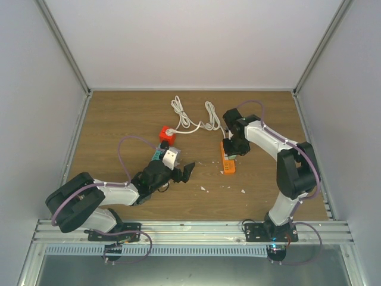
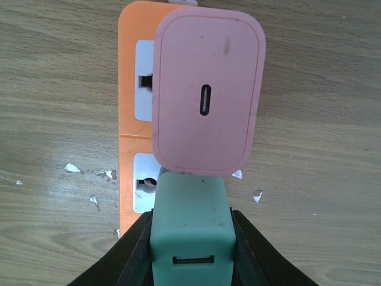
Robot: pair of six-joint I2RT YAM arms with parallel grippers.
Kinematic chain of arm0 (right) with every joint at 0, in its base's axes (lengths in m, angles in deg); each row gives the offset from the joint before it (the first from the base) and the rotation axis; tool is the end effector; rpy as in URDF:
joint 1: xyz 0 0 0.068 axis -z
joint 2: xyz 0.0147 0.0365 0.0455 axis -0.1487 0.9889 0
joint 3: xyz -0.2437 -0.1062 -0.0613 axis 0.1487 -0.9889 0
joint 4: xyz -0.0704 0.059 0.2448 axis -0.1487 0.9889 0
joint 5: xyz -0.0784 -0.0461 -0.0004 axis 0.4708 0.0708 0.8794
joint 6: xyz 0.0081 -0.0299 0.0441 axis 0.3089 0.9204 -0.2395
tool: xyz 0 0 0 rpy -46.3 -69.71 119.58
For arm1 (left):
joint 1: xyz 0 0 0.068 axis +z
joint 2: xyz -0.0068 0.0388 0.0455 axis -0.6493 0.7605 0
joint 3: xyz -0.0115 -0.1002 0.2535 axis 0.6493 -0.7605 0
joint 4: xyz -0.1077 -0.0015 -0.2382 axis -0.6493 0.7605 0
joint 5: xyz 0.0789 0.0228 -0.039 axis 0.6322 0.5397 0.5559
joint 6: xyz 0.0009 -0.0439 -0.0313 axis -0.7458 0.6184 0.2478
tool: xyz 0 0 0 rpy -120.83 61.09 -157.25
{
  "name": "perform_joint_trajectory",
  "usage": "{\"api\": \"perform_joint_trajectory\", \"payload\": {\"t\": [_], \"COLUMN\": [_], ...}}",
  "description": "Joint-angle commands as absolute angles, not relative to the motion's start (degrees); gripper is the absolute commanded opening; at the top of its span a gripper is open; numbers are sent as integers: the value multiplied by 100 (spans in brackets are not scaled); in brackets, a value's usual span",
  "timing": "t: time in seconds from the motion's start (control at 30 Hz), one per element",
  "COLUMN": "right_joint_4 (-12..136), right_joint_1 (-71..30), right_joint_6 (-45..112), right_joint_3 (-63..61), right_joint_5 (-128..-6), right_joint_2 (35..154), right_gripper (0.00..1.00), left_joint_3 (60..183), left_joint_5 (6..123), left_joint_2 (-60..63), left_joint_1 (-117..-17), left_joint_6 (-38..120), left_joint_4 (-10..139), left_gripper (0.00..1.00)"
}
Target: Insert the plug
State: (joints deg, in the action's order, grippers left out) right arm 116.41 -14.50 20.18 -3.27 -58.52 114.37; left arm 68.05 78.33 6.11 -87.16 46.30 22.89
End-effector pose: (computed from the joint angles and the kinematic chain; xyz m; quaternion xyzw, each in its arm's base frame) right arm 0.3036 0.1283 0.2044 -0.0270 0.9974 0.0136 0.0651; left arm 0.1737 -0.1789 0.1559 0.1796 0.7840 -0.2775 0.5254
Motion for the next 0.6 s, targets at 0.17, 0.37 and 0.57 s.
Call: {"api": "perform_joint_trajectory", "payload": {"t": [0.17, 0.37, 0.57], "right_joint_4": [11639, 11574, 11458], "right_joint_1": [-1549, -1582, -1609], "right_joint_6": [1974, 1982, 2026], "right_joint_3": [-400, -466, -602], "right_joint_5": [-5584, -5571, -5576], "right_joint_2": [11713, 11795, 11951], "right_gripper": [0, 1, 1], "left_joint_3": [6950, 6957, 6983], "left_joint_5": [7965, 7962, 7964], "left_joint_2": [574, 592, 653], "left_joint_1": [-8751, -8751, -8751], "left_joint_6": [4508, 4500, 4499], "left_joint_4": [2163, 2171, 2168], "left_gripper": [99, 99, 99]}}
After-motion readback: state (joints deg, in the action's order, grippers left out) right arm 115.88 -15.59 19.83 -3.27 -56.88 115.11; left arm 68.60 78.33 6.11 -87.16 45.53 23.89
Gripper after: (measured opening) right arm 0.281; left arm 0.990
